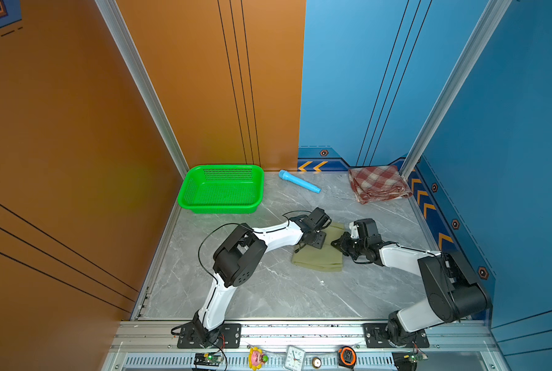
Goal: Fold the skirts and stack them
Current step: 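Carry the folded skirt with right gripper onto the checked cloth stack while left gripper withdraws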
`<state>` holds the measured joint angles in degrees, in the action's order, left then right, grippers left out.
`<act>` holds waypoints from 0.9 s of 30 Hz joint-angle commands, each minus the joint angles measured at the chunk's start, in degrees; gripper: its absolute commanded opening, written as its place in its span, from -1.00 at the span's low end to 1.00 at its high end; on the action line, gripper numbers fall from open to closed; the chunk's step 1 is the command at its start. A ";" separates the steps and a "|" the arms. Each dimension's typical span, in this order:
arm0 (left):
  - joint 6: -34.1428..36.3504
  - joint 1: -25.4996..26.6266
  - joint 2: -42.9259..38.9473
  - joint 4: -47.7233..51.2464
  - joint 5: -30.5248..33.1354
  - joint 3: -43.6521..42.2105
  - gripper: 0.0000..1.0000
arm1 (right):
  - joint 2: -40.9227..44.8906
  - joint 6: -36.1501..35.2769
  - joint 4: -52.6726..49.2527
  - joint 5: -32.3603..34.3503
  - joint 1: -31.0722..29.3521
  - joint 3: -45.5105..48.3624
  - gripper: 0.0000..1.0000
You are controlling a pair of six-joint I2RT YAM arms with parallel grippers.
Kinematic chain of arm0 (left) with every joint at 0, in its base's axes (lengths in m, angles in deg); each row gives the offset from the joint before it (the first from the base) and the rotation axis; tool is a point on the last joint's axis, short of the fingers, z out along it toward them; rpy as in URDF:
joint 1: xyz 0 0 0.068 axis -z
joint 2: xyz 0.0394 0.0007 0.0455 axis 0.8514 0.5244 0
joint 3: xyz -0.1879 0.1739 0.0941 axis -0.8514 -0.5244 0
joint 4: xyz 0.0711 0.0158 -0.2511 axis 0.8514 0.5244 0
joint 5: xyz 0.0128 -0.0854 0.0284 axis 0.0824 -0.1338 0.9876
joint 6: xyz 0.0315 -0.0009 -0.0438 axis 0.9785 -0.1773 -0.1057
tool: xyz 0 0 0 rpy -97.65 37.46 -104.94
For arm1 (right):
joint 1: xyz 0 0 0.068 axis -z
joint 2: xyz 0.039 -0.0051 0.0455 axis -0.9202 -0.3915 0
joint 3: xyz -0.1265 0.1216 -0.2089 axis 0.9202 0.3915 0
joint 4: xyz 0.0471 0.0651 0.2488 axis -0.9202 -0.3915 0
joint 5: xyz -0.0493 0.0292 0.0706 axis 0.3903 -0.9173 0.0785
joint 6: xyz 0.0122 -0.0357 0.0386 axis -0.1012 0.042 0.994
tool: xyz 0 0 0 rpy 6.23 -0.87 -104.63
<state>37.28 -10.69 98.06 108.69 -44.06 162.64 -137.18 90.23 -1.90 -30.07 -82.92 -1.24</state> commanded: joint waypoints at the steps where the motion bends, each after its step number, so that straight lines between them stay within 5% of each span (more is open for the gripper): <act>1: 0.85 -1.33 -9.09 1.13 -1.63 -2.02 0.37 | 4.78 2.48 -5.63 2.44 -0.56 -4.35 -1.00; 8: 1.65 -4.03 -23.79 4.22 0.37 -6.69 0.90 | 10.78 6.82 -11.60 8.81 -1.47 -10.69 -1.00; 19: 4.95 -6.45 -35.97 8.81 0.05 -9.27 0.95 | 13.79 8.44 -24.89 24.32 1.09 -27.71 -1.00; 27: 5.24 -6.70 -38.16 9.87 -2.48 -9.93 0.95 | 7.02 9.60 -26.85 32.21 7.43 -40.46 -1.00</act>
<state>41.50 -16.76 61.69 117.15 -44.78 153.46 -127.71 98.51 -27.43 -3.42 -77.30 -37.85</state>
